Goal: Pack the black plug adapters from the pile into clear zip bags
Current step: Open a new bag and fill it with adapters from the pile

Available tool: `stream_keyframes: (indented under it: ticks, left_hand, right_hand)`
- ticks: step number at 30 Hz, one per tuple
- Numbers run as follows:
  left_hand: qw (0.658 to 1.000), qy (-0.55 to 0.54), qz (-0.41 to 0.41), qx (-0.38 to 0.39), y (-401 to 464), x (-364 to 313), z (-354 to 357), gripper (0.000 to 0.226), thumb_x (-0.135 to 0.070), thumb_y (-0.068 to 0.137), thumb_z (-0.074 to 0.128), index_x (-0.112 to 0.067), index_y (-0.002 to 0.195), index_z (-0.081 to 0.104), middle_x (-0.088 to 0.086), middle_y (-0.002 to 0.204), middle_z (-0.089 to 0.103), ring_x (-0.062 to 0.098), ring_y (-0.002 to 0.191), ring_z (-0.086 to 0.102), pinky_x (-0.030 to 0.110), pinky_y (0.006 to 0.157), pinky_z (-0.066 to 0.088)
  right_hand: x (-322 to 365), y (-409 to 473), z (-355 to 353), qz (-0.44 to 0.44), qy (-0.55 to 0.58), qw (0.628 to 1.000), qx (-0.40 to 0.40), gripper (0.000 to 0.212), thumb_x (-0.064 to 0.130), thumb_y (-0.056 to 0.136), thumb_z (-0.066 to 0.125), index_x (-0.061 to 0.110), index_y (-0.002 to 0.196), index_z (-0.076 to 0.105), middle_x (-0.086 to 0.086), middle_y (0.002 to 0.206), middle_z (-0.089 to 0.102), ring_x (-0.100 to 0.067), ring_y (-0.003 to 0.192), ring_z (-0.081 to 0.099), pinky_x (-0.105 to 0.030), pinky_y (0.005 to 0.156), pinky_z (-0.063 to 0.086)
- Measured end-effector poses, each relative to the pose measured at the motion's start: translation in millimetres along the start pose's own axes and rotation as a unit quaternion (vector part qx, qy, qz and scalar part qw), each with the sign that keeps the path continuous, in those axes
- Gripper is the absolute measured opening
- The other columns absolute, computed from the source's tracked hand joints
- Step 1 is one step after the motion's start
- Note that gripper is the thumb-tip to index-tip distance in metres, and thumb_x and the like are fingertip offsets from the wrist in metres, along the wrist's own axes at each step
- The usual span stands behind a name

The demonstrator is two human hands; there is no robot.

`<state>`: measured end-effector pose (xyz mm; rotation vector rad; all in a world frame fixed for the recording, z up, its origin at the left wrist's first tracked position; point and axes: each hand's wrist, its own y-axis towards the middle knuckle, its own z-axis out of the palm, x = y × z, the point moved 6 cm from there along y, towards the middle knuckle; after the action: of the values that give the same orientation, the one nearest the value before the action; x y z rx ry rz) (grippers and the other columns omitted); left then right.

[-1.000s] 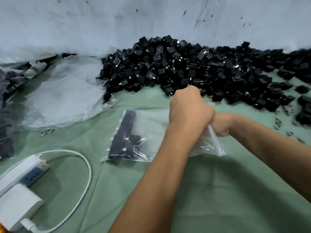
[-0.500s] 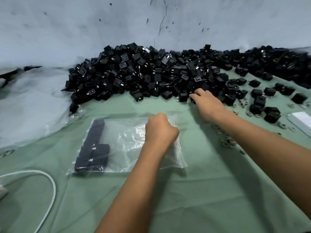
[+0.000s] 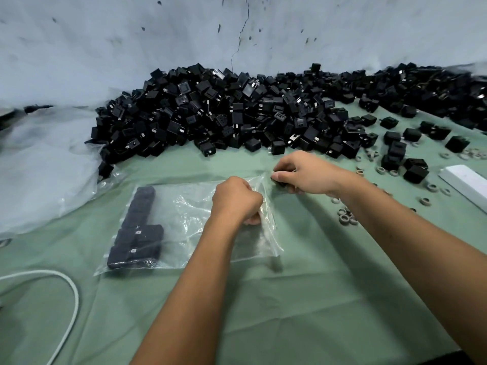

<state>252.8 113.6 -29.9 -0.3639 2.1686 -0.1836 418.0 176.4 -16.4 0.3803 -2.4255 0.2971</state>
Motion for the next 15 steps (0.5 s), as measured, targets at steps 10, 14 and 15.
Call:
stream_keyframes:
  ticks: [10,14,15]
  left_hand:
    - [0.983,0.091,0.109,-0.115,-25.0,-37.9,-26.6,0.009,-0.013,0.075,0.057,-0.014,0.078,0.065,0.006,0.079,0.066,0.029,0.074,0.066,0.030,0.058,0.053]
    - [0.973,0.132,0.136,-0.132,-35.8,-56.0,-43.9,0.012,-0.012,0.077,0.057,-0.014,0.085,0.065,0.004,0.081,0.057,0.020,0.069,0.051,0.025,0.049,0.036]
    - [0.971,0.135,0.142,-0.136,-38.7,-60.2,-48.0,0.012,-0.011,0.077,0.057,-0.014,0.085,0.065,0.004,0.080,0.057,0.019,0.067,0.049,0.025,0.048,0.034]
  right_hand:
    - [38.3,-42.3,53.1,-0.006,0.262,0.934,0.244,0.022,0.005,0.101,0.056,0.015,0.089,0.071,0.003,0.080,0.074,-0.016,0.077,0.066,-0.029,0.074,0.055]
    - [68.9,-40.0,67.5,-0.019,0.196,0.944,0.264,0.032,0.011,0.084,0.068,0.029,0.057,0.071,0.012,0.063,0.068,0.000,0.066,0.065,-0.016,0.066,0.056]
    - [71.8,-35.9,71.6,-0.004,0.193,0.942,0.273,0.049,0.005,0.088,0.066,0.029,0.045,0.066,0.016,0.052,0.062,0.005,0.054,0.061,-0.009,0.058,0.051]
